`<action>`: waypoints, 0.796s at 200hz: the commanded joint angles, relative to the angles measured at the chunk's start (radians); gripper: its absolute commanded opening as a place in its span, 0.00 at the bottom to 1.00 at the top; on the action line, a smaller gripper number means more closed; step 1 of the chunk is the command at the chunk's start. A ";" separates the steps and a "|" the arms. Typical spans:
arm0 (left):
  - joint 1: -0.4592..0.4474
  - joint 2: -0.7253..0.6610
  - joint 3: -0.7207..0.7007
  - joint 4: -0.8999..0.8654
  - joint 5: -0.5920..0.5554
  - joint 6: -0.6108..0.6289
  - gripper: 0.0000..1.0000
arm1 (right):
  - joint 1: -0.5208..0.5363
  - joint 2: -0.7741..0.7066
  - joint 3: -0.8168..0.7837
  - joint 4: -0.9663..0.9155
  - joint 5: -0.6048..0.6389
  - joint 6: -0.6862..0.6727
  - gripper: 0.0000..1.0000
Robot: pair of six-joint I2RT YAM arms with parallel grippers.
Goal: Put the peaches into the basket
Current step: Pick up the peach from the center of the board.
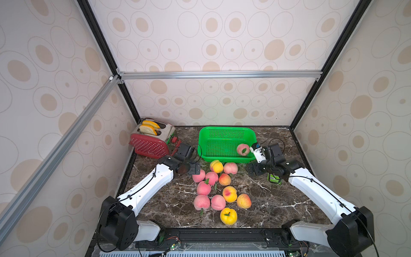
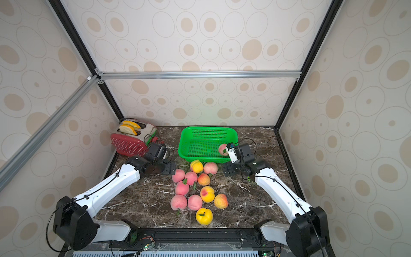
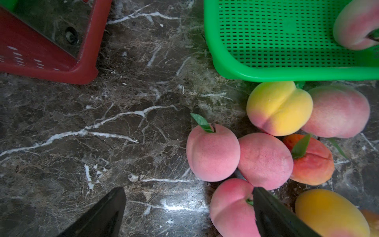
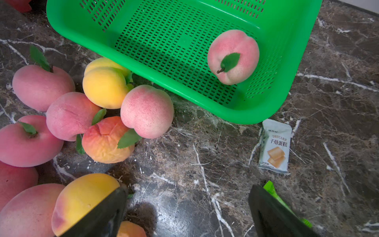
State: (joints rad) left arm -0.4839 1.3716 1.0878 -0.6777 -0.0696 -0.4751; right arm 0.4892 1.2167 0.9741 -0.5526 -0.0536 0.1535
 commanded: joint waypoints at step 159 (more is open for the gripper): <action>0.069 0.141 0.030 0.140 -0.018 -0.039 0.99 | 0.028 -0.166 -0.209 0.109 -0.161 -0.030 0.98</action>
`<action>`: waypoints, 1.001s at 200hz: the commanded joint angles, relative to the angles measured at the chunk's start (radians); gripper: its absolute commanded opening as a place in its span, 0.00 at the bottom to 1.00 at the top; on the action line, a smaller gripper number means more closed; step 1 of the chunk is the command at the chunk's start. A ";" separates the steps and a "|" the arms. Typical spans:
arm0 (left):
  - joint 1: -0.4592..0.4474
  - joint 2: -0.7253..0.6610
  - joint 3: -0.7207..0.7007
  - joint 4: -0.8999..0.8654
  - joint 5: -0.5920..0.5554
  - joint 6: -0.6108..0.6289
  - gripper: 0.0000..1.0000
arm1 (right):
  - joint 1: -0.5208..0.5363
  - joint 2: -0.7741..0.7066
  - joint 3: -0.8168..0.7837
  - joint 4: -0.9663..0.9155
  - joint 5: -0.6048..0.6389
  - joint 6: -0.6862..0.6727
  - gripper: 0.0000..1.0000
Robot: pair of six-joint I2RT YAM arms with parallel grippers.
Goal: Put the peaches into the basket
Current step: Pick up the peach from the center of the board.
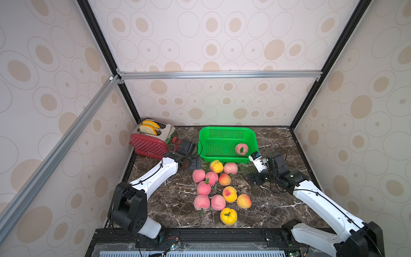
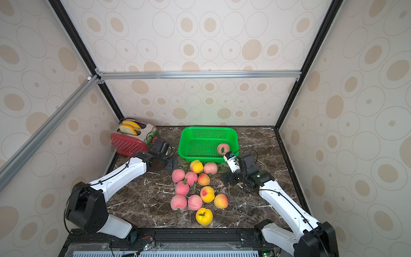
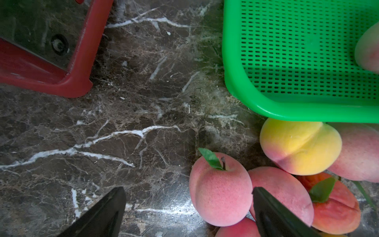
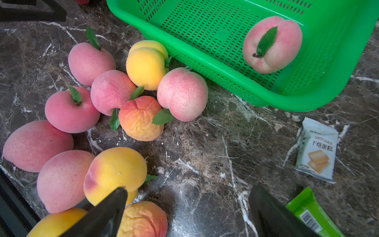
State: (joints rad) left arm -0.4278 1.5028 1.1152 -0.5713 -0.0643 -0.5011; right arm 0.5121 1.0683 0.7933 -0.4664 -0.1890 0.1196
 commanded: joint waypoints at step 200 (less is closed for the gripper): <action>-0.031 0.120 -0.103 0.171 0.178 -0.034 0.99 | 0.006 -0.025 -0.030 0.012 -0.059 0.025 0.99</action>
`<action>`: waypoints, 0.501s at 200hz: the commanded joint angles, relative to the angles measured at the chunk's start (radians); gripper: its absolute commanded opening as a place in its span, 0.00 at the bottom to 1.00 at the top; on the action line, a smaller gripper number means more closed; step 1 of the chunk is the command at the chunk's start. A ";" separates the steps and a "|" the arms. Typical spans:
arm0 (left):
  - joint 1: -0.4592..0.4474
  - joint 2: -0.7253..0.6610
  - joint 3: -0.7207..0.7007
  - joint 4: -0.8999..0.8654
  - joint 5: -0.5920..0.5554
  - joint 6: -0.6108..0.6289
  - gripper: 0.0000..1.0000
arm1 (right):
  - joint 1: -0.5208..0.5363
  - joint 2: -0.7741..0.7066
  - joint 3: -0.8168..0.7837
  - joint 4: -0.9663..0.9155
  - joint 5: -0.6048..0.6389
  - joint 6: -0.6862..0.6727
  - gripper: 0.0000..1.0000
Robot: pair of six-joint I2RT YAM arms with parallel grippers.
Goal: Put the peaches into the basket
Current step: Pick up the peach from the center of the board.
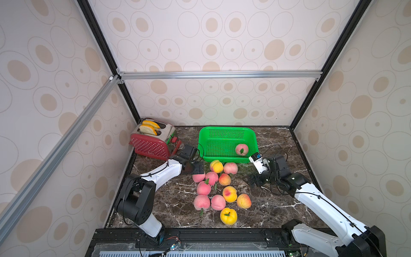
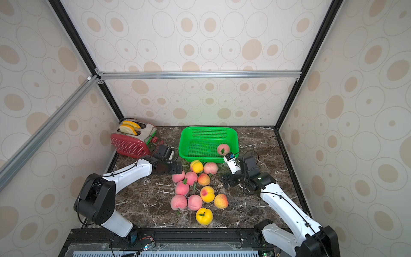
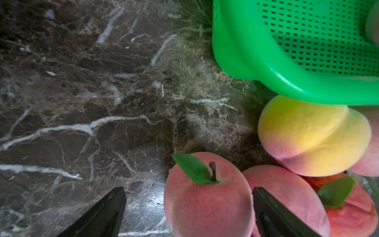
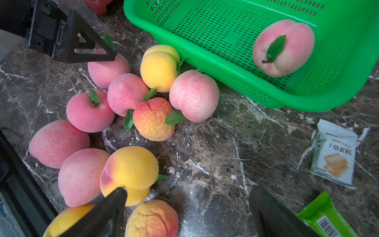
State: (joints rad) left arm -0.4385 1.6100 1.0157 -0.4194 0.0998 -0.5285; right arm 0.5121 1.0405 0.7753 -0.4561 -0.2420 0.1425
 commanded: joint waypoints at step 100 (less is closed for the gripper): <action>-0.036 0.019 -0.046 0.013 -0.004 -0.022 0.98 | 0.005 -0.008 0.006 -0.004 0.004 -0.006 0.99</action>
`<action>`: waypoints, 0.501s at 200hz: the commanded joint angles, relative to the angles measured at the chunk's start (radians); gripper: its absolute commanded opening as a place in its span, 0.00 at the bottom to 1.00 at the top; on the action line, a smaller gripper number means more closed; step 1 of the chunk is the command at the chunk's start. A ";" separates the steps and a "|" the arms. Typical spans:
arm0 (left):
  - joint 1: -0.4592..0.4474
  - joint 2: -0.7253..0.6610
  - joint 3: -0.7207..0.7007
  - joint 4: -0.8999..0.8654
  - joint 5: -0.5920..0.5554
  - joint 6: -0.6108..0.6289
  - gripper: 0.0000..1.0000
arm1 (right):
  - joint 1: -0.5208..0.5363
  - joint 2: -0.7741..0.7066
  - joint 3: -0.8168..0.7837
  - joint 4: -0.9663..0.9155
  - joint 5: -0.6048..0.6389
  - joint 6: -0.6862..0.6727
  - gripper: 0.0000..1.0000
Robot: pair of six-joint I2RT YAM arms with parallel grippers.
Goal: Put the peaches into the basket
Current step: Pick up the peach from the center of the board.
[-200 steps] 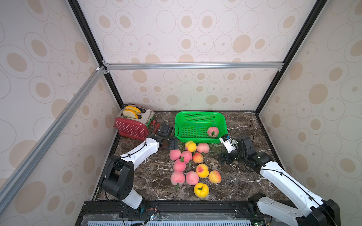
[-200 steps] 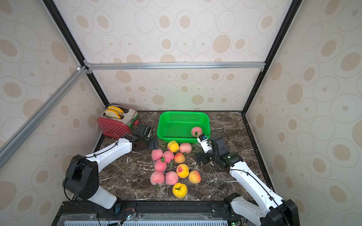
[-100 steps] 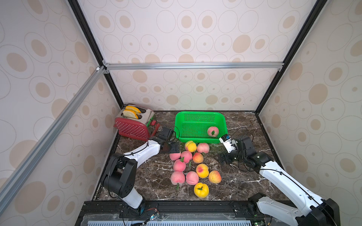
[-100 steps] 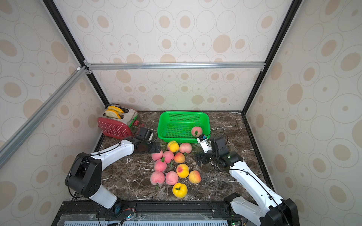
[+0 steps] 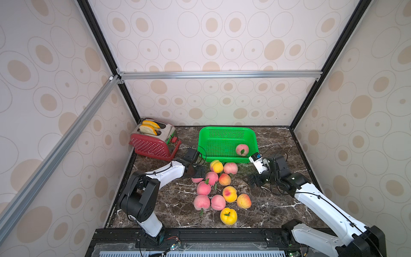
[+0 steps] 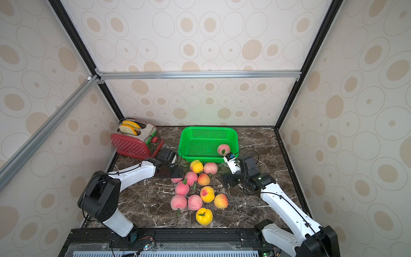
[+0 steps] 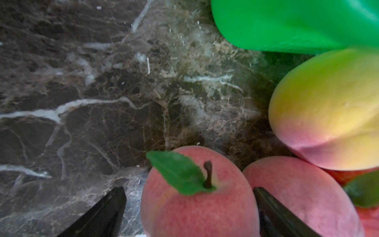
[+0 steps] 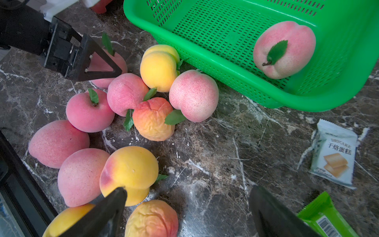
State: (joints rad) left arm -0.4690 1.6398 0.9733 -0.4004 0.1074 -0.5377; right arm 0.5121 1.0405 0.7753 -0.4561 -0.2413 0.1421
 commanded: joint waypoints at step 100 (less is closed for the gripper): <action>-0.005 -0.026 0.011 -0.031 -0.025 0.003 0.66 | 0.006 -0.031 -0.002 -0.005 0.051 0.010 0.99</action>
State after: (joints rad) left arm -0.4690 1.6390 0.9680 -0.4011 0.1051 -0.5400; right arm 0.5121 1.0325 0.7753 -0.4561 -0.2222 0.1425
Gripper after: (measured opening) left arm 0.799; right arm 0.987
